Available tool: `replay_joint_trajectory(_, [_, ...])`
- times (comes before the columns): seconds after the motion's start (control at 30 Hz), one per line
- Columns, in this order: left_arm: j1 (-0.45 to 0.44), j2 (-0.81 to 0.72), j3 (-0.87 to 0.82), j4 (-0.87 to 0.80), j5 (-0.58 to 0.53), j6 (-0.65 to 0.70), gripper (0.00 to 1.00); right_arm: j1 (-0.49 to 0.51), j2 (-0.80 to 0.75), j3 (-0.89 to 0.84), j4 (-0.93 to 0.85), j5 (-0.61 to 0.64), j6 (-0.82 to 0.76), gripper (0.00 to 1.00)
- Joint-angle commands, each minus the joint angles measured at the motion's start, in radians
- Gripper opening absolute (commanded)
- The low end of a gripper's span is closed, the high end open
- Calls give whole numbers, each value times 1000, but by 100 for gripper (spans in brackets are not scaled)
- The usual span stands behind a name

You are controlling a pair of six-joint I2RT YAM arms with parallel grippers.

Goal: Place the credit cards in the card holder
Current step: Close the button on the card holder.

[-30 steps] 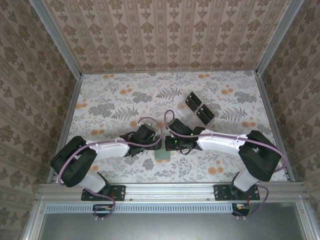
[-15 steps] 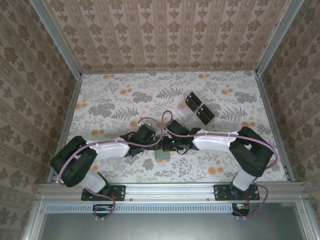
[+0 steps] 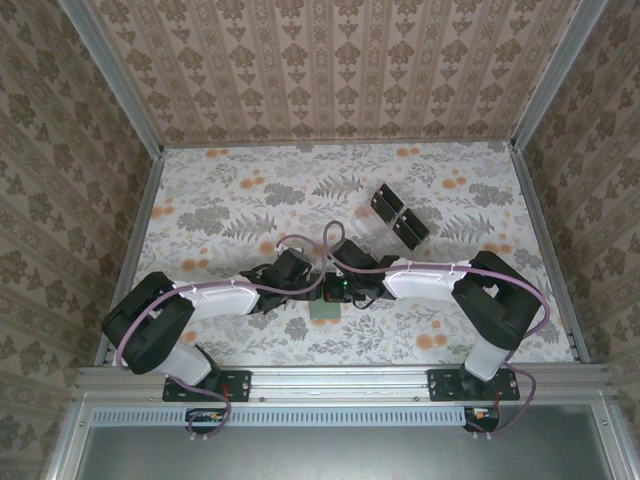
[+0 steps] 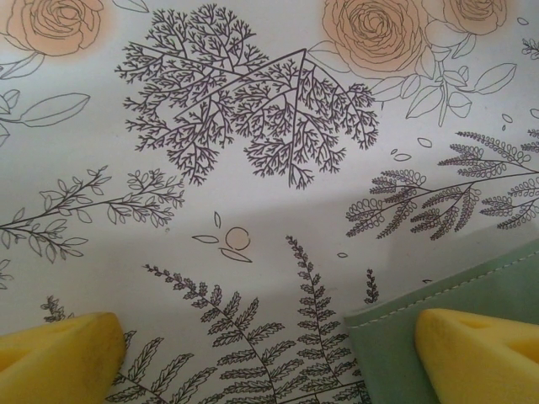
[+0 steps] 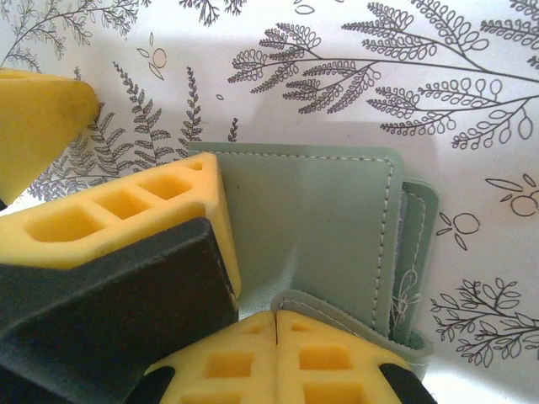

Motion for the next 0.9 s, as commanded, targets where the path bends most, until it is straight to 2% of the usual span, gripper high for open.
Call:
replay_joint_trajectory(0.0, [-4, 31, -23, -20, 58, -36, 100, -4, 56, -23, -41, 5, 6, 0])
replay_joint_trajectory(0.33, [32, -34, 32, -162, -15, -110, 100, -3, 78, -1, -149, 33, -31, 0])
replay_joint_trajectory(0.87, [53, 48, 5, -129, 31, -112, 100, 7, 136, 48, -258, 47, -73, 0])
